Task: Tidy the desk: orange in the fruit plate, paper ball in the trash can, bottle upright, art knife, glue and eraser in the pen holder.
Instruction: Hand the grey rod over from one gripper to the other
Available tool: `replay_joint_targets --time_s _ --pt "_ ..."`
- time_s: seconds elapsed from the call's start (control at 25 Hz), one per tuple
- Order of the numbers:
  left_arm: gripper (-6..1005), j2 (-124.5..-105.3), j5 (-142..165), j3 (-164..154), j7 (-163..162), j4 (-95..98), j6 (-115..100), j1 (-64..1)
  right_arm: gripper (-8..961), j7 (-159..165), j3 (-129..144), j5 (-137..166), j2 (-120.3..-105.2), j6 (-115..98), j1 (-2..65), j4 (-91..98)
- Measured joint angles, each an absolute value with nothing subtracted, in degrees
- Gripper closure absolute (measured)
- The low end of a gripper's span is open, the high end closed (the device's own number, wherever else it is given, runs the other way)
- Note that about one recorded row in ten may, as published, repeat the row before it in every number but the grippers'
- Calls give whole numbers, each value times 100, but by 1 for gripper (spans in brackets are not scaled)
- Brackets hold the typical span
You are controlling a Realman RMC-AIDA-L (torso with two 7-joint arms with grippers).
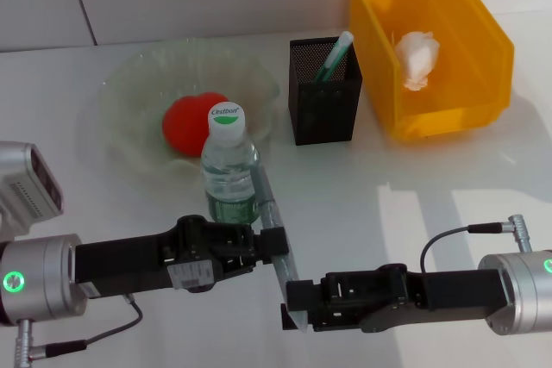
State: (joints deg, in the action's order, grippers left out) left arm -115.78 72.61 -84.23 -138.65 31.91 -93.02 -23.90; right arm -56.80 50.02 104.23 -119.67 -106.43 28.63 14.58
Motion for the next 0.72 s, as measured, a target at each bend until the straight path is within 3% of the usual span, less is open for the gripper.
replay_joint_targets --time_s 0.72 --pt "818 -11637 7255 -8410 -13834 3128 -9291 -2489 375 -5705 5082 10424 -11971 -10528 3024 1406"
